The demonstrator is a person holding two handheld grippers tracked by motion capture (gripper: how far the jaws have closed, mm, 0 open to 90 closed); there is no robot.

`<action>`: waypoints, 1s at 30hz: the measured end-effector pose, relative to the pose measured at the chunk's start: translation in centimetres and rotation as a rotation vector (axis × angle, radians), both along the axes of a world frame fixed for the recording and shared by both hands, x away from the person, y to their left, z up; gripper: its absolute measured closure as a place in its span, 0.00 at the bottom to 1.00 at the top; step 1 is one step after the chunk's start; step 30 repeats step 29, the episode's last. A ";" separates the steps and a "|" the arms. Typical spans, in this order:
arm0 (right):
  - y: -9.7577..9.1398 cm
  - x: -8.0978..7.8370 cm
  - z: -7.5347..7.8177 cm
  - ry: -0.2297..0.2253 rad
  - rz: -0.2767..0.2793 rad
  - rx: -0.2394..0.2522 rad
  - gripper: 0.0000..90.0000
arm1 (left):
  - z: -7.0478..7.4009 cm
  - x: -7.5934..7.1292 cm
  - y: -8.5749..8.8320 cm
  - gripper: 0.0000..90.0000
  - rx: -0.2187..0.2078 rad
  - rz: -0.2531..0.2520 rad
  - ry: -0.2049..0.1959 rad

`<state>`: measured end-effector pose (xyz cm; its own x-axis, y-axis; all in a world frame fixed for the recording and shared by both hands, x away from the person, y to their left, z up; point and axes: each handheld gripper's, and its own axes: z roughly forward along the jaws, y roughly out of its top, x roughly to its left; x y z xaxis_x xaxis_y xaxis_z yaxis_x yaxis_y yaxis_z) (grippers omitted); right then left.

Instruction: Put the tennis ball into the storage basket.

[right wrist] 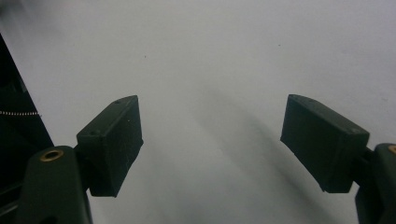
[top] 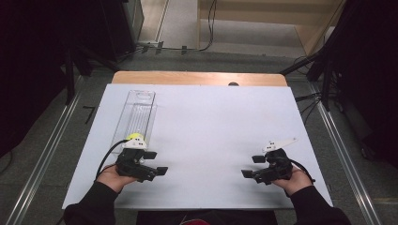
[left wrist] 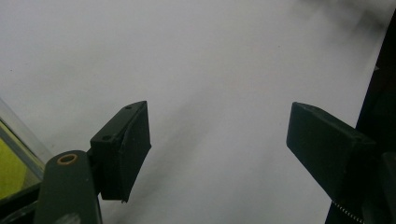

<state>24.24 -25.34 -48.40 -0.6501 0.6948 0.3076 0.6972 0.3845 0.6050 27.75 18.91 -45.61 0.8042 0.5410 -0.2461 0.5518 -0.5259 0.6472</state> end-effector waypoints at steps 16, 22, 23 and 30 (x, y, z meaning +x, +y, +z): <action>0.1 0.0 -0.2 0.013 -0.006 -0.009 0.21 | -0.2 -0.6 0.3 0.25 0.013 -0.013 -0.001; 0.2 0.0 -0.2 0.012 -0.008 -0.008 0.21 | -0.2 -0.6 0.3 0.25 0.015 -0.012 -0.003; 0.2 0.0 -0.2 0.011 -0.007 -0.009 0.21 | -0.2 -0.6 0.3 0.25 0.012 -0.012 -0.002; 0.2 0.0 -0.3 0.012 0.002 -0.014 0.20 | -0.2 -0.6 0.3 0.25 0.009 -0.011 -0.002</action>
